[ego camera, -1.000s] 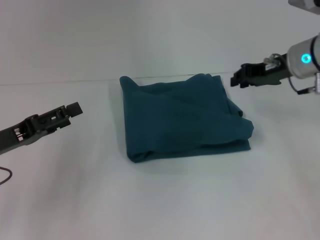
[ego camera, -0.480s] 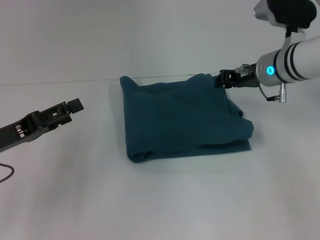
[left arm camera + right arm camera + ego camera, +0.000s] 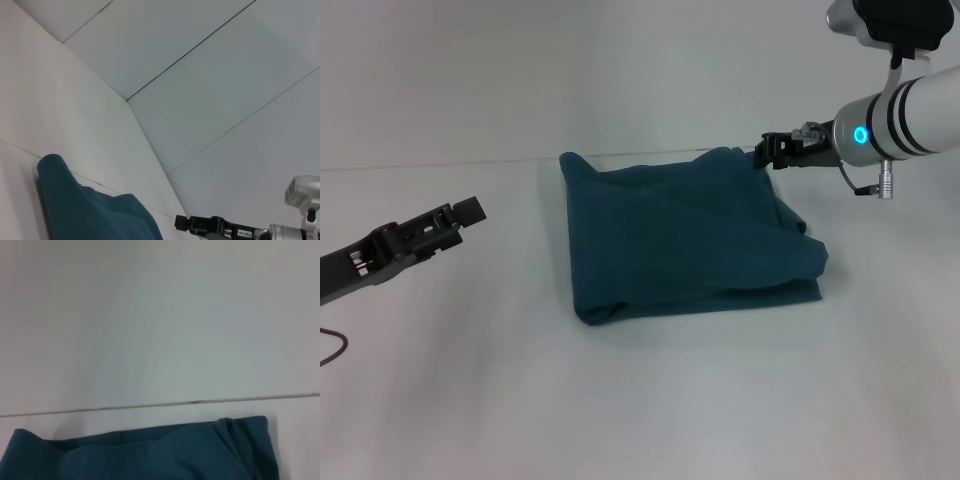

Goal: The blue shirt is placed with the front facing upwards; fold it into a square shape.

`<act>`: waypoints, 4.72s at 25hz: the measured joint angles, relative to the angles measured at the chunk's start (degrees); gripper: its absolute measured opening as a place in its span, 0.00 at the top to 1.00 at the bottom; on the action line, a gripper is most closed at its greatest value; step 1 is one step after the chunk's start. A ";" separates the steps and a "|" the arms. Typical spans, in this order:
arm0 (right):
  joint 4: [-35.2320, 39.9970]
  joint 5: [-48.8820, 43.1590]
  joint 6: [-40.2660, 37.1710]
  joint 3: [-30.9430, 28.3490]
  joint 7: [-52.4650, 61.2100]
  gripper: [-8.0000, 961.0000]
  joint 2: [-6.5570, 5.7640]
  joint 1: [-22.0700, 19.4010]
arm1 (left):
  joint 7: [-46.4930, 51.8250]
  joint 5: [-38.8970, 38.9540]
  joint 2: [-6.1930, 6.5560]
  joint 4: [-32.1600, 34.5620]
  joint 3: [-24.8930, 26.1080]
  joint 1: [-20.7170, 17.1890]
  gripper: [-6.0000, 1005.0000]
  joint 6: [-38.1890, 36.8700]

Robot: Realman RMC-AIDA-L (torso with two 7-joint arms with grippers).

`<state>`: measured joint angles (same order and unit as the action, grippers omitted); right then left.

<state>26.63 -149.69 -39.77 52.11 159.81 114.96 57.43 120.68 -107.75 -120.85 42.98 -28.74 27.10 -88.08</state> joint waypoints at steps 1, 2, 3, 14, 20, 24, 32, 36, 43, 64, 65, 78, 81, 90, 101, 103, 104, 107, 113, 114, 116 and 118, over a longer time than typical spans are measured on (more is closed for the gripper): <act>-0.01 0.00 -0.03 -0.02 0.00 0.71 0.00 -0.02 | 0.00 0.00 -0.01 0.00 0.00 -0.02 0.07 0.00; -0.02 0.00 -0.07 -0.02 0.01 0.71 0.00 -0.03 | 0.00 0.00 -0.03 0.00 0.00 -0.05 0.07 0.01; -0.02 0.00 -0.07 -0.03 0.01 0.71 0.00 -0.06 | 0.00 0.00 -0.05 0.00 0.00 -0.06 0.07 0.02; -4.78 0.01 5.83 0.07 1.07 0.71 -0.18 0.43 | -0.28 0.00 -0.24 -0.16 0.00 0.02 0.07 0.08; -8.29 0.01 9.88 -0.02 2.36 0.71 -0.51 0.96 | -0.55 0.00 -0.74 -0.18 -0.12 0.25 0.07 1.53; -9.42 0.14 10.51 -0.15 2.37 0.71 -0.53 0.99 | -0.92 0.00 -0.88 -0.68 -0.54 0.87 0.07 2.49; -9.67 1.15 8.79 -0.21 2.27 0.71 -0.13 1.03 | -1.58 0.00 -0.88 -1.84 -0.54 1.39 0.07 3.09; -9.10 3.36 7.21 -0.21 1.70 0.71 -0.01 0.68 | -2.02 0.00 -0.88 -1.85 -0.45 1.38 0.07 3.10; -9.55 3.62 7.17 -0.13 1.81 0.50 0.10 0.57 | -2.85 0.00 -0.88 -2.37 -0.21 1.60 0.07 3.16; -9.08 7.12 8.91 -0.18 -0.07 0.76 1.33 -0.26 | -3.82 -0.01 -0.88 -4.14 -0.19 2.98 0.07 4.36; -9.06 7.21 8.92 -0.18 -0.08 0.78 1.35 -0.30 | -3.82 -0.01 -0.88 -4.14 -0.19 2.98 0.07 4.36; -5.32 8.95 7.75 -0.22 -0.05 0.97 0.95 -2.51 | -3.74 -0.01 -0.82 -4.50 -0.17 3.05 0.07 4.42; -4.16 8.96 7.41 -0.07 -0.05 0.97 0.93 -2.94 | -3.59 -0.01 -0.79 -4.50 -0.17 3.05 0.07 4.42; -3.36 8.33 9.30 0.27 -0.11 0.96 0.67 -2.64 | -3.28 -0.01 -0.85 -4.48 -0.17 3.03 0.07 4.41; -3.76 8.29 10.78 0.89 0.05 0.90 0.42 -2.59 | -3.25 -0.01 -0.88 -4.48 -0.17 2.92 0.07 4.41; -3.57 8.46 9.82 0.64 0.21 0.88 -0.14 -3.01 | -3.25 -0.01 -0.88 -4.48 -0.17 2.91 0.07 4.41; -3.37 8.74 8.74 0.58 0.15 0.88 -0.47 -3.11 | -3.25 -0.01 -0.89 -4.48 -0.18 2.90 0.07 4.41; -3.02 9.72 4.12 0.52 -0.23 0.86 -1.28 -3.12 | -3.25 -0.01 -0.88 -4.49 -0.17 2.85 0.07 4.41; -0.35 18.84 -7.64 0.41 -4.49 0.67 -1.53 -5.07 | -3.05 -0.01 -0.89 -4.65 -0.18 2.85 0.07 4.41; 0.37 21.21 -9.28 0.29 -5.79 0.63 -1.53 -5.81 | -2.93 -0.01 -0.88 -4.65 -0.16 2.82 0.07 4.40; 2.35 26.08 -12.84 0.01 -7.68 0.63 -1.64 -7.79 | -2.58 -0.01 -0.86 -4.60 -0.11 2.66 0.07 4.41; 4.19 28.71 -15.91 -0.16 -8.13 0.63 -1.92 -9.36 | -2.34 -0.01 -0.81 -4.50 -0.10 2.56 0.07 4.41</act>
<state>30.82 -120.98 -55.68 51.95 151.68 113.04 48.08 118.34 -107.76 -121.66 38.48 -28.84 29.66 -83.68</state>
